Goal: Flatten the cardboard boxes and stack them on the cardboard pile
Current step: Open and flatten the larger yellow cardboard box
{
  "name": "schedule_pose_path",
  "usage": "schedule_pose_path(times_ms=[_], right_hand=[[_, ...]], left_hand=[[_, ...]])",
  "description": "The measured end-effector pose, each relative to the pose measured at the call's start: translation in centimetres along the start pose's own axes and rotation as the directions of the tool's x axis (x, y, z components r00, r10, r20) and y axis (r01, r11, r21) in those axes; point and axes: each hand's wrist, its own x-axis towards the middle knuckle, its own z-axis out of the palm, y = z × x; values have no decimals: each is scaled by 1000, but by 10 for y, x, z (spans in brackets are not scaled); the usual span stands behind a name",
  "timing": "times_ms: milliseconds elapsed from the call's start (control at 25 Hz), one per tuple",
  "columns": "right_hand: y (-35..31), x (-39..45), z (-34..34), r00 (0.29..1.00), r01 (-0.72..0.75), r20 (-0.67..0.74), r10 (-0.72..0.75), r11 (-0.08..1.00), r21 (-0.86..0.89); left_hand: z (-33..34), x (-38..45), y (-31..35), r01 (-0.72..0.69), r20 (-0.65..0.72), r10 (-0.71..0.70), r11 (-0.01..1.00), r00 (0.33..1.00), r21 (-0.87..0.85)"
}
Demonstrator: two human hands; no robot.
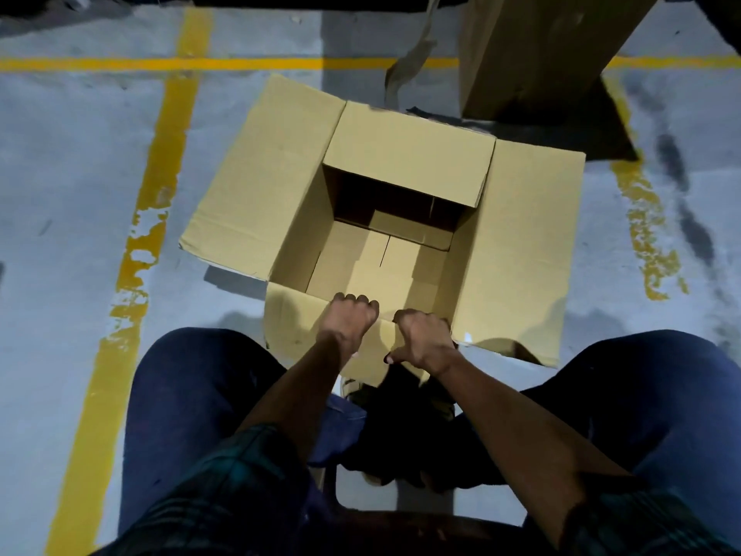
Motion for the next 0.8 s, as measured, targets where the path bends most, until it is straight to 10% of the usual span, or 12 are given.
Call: schedule_pose_path(times_ms=[800], right_hand=[[-9, -6, 5, 997, 23, -70, -31, 995, -101]], left_hand=[[11, 2, -8, -31, -60, 26, 996, 998, -88]])
